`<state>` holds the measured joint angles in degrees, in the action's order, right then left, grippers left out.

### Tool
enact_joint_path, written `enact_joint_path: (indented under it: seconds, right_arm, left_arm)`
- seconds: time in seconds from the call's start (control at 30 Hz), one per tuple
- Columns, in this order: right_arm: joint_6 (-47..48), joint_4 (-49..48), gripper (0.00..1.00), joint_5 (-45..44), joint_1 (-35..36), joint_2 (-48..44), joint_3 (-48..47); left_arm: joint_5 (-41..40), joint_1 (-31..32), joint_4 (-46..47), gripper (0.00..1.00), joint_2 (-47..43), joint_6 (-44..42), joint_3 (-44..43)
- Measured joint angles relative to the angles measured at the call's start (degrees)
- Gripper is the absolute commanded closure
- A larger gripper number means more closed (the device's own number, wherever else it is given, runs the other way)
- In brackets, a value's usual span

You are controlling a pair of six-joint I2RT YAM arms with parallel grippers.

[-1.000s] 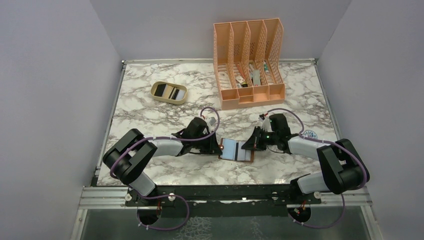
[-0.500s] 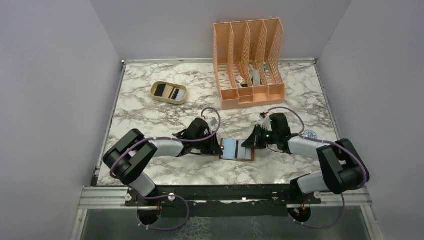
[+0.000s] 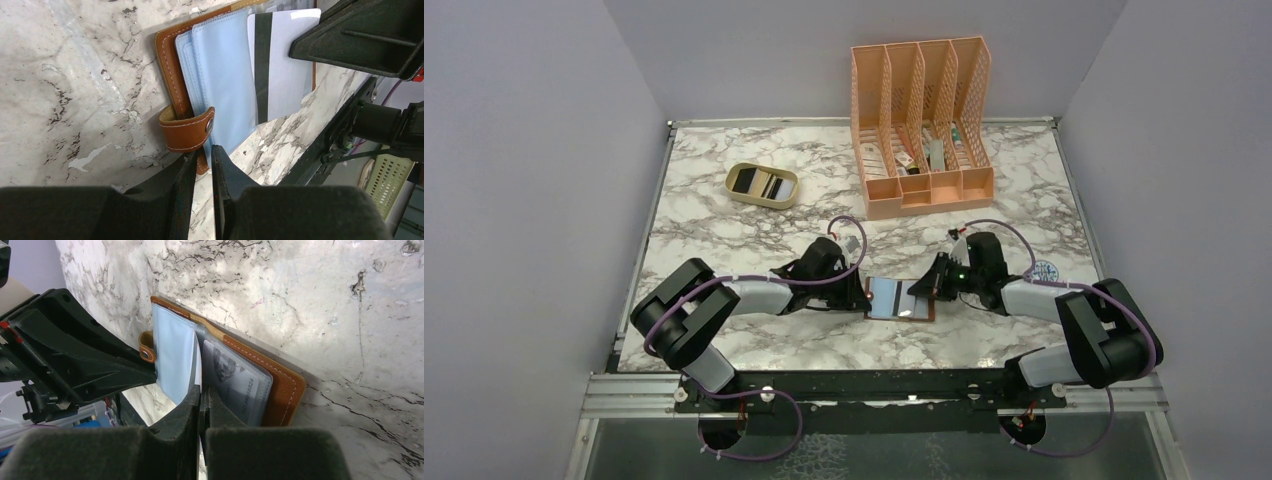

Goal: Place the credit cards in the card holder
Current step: Insert the credit card into the card holder.

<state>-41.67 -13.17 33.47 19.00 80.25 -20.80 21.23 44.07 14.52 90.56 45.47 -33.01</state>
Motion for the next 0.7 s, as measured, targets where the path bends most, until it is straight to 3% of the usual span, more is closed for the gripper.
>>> enact_joint_path:
  seconds: [0.7]
  right_arm:
    - [-2.60, -2.38, 0.99, 0.35, -0.35, -1.40, 3.13]
  left_arm:
    - [-0.50, 0.85, 0.24, 0.78, 0.09, 0.46, -0.04]
